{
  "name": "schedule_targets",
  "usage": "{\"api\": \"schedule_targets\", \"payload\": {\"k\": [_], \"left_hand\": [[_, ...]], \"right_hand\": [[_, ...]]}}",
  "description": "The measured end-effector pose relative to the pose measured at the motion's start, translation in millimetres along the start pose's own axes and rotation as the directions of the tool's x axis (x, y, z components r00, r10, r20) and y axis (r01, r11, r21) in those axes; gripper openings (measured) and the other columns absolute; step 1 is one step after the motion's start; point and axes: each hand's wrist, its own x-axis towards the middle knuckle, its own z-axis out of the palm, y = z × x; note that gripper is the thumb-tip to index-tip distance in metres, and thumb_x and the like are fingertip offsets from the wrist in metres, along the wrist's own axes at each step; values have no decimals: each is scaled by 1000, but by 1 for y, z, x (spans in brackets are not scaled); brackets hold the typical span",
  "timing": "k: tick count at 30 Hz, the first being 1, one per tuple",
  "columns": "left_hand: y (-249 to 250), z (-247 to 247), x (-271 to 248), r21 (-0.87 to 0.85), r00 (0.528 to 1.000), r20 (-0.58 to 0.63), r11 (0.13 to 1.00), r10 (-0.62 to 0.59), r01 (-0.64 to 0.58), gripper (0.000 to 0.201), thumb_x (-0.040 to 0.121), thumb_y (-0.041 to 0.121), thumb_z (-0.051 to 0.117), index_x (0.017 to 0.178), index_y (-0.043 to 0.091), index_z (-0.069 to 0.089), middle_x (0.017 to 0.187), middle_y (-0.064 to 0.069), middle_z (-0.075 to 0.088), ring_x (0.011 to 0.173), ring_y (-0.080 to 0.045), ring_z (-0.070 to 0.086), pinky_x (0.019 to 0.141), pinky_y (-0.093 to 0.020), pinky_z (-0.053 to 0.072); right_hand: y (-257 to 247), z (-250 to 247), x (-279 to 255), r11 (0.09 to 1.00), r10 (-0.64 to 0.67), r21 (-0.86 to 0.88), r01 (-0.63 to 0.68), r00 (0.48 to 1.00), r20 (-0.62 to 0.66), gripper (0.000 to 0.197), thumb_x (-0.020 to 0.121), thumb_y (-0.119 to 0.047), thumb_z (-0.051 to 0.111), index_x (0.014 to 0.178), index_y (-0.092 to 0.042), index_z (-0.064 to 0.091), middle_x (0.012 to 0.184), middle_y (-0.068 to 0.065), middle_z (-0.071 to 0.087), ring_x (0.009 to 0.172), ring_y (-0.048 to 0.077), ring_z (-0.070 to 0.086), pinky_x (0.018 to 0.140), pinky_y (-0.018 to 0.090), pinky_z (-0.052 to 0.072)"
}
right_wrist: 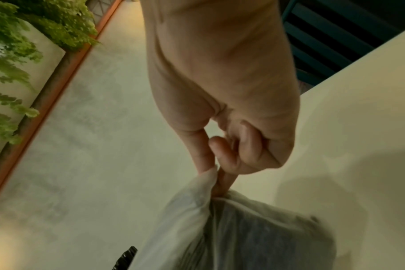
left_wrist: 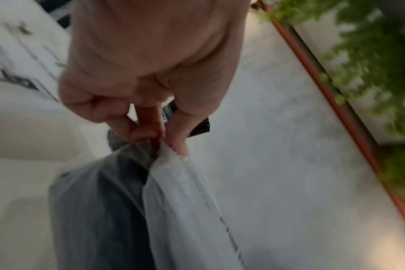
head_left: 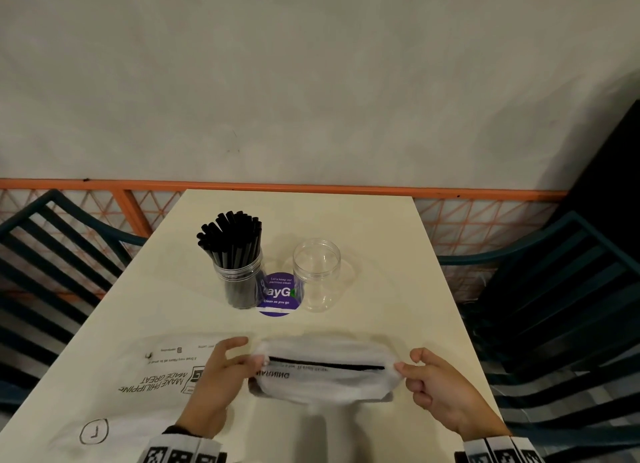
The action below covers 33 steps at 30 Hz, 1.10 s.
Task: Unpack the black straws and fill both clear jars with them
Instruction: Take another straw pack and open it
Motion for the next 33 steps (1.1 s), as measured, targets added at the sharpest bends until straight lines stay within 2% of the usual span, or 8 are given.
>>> {"api": "schedule_targets", "payload": {"k": [8, 16, 19, 21, 23, 28, 30, 33], "left_hand": [[9, -19, -5, -306, 962, 249, 933, -116, 191, 23, 77, 3, 59, 89, 17, 45, 59, 0, 48, 41, -9, 35, 38, -19, 29], [1, 4, -9, -311, 977, 213, 946, -28, 95, 25, 87, 6, 49, 72, 20, 36, 52, 4, 42, 44, -9, 37, 48, -25, 27], [3, 9, -16, -255, 950, 308, 967, 56, 25, 42, 66, -2, 66, 81, 19, 33, 57, 3, 58, 43, -6, 49, 50, -23, 37], [3, 11, -18, -202, 939, 337, 979, 65, 4, 48, 54, -3, 61, 85, 19, 31, 75, -2, 64, 46, -7, 50, 48, -20, 40], [1, 13, -15, -193, 955, 293, 981, 44, 14, 48, 50, -4, 58, 83, 18, 31, 84, -4, 65, 51, -10, 50, 44, -19, 39], [-4, 16, -6, -234, 994, 100, 970, -48, 71, 34, 69, -4, 61, 76, 16, 35, 52, 3, 51, 56, -16, 43, 47, -26, 29], [-7, 17, -1, -150, 996, 23, 985, -86, 88, 26, 76, 7, 63, 83, 12, 39, 65, -3, 49, 61, -17, 45, 51, -28, 30], [-9, 21, 5, 113, 998, -64, 993, -11, 18, 33, 81, 18, 63, 102, 9, 40, 80, -7, 53, 70, -16, 48, 55, -28, 35]], "right_hand": [[1, -14, 1, 925, 168, 322, -203, 977, 134, 38, 88, 3, 51, 62, -20, 34, 46, -5, 35, 31, 8, 29, 31, 20, 21], [-1, -13, 2, 932, 174, 312, -183, 983, 56, 35, 87, 8, 38, 64, -17, 32, 50, 0, 35, 31, 11, 26, 34, 21, 22], [-6, -8, 1, 983, 82, 171, -71, 995, -57, 34, 79, 8, 31, 55, -16, 30, 49, 2, 28, 33, 11, 23, 36, 21, 21], [-9, -7, -1, 995, 33, 96, -21, 993, -118, 36, 75, 7, 29, 47, -16, 28, 44, 1, 25, 34, 11, 20, 36, 19, 19], [-10, -6, -2, 999, 14, 47, -7, 991, -133, 37, 74, 6, 29, 44, -16, 26, 41, 0, 25, 34, 11, 18, 38, 18, 18], [-4, -5, -2, 1000, -11, 9, 11, 997, 78, 23, 80, -2, 44, 63, -15, 35, 53, 0, 33, 44, 11, 25, 43, 23, 22], [0, -2, -4, 984, -122, -106, 142, 976, 182, 23, 81, -2, 53, 75, -18, 37, 65, 0, 40, 58, 13, 30, 50, 24, 23], [3, 12, -10, 851, -211, -424, 310, 941, 265, 25, 86, 0, 50, 71, -19, 57, 72, -9, 55, 70, 13, 43, 60, 19, 32]]}}
